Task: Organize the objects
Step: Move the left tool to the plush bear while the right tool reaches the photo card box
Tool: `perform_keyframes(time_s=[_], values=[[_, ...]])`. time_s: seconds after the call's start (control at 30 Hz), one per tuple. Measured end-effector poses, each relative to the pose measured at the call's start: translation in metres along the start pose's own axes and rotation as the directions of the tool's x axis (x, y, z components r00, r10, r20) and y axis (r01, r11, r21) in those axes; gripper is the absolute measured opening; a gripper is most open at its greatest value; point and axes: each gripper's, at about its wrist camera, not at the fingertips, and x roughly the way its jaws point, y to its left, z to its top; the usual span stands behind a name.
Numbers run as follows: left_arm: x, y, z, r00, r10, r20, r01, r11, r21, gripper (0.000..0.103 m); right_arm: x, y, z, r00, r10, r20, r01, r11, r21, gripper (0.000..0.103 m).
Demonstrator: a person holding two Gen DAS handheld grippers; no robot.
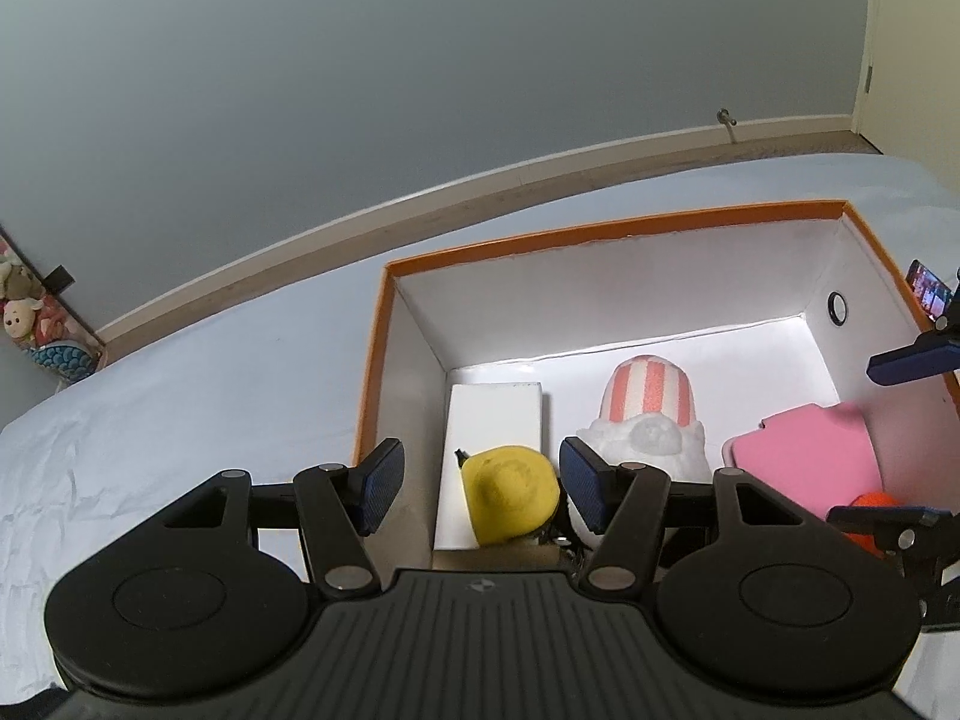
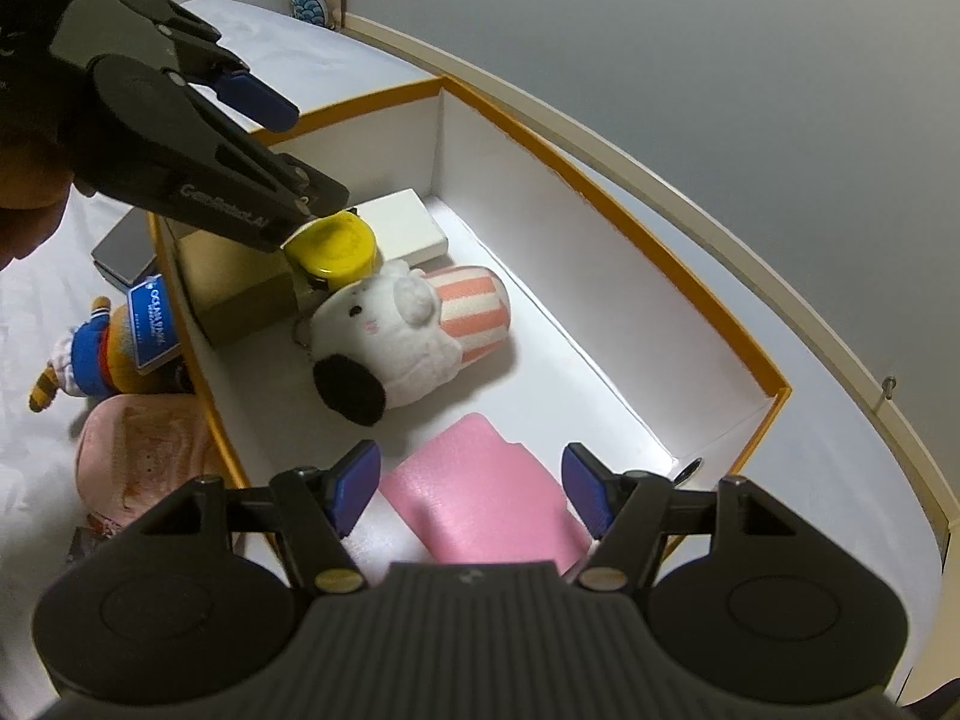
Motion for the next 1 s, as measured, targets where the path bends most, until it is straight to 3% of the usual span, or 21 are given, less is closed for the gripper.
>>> perform_keyframes(time_s=[0.57,1.0], values=[[-0.048,0.014,-0.031,0.998,0.007,0.058,-0.001,0.994,-0.105,0.070,-0.034,0.015,-0.009,0.999,0.009,0.041,-0.010,1.000,0.021,0.069],[-0.077,0.021,-0.090,0.998,0.012,0.066,0.003,0.976,-0.219,0.070,-0.046,0.040,-0.026,0.994,0.062,0.090,-0.063,0.998,0.008,0.070]])
